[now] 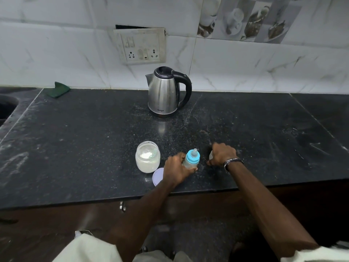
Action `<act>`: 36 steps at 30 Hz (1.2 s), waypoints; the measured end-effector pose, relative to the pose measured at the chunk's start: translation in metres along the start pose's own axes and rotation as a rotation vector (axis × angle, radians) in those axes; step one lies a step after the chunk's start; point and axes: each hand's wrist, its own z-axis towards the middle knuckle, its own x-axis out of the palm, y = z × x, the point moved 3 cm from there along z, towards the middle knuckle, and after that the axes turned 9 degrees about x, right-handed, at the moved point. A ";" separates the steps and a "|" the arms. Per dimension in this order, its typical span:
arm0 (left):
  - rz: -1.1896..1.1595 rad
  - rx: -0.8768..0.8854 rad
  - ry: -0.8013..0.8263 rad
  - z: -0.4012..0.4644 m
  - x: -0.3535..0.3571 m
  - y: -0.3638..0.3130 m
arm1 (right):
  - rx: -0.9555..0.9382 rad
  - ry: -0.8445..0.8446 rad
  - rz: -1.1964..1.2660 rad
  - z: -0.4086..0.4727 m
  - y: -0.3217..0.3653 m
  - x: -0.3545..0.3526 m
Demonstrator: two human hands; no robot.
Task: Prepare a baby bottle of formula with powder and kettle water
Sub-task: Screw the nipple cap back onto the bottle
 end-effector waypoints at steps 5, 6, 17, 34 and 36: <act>0.007 0.001 0.000 0.000 -0.001 -0.001 | -0.027 -0.089 0.104 -0.001 0.000 0.006; 0.007 0.000 -0.002 0.000 -0.001 -0.001 | -0.031 -0.100 0.142 0.000 -0.001 0.005; 0.016 0.008 -0.006 0.001 0.000 0.000 | -0.322 -0.055 0.356 -0.015 0.010 -0.038; 0.022 0.037 -0.009 0.001 -0.001 0.000 | -0.543 -0.148 0.050 -0.062 0.048 -0.066; 0.013 0.038 -0.013 0.001 -0.002 0.000 | -0.554 -0.123 0.007 -0.063 0.054 -0.057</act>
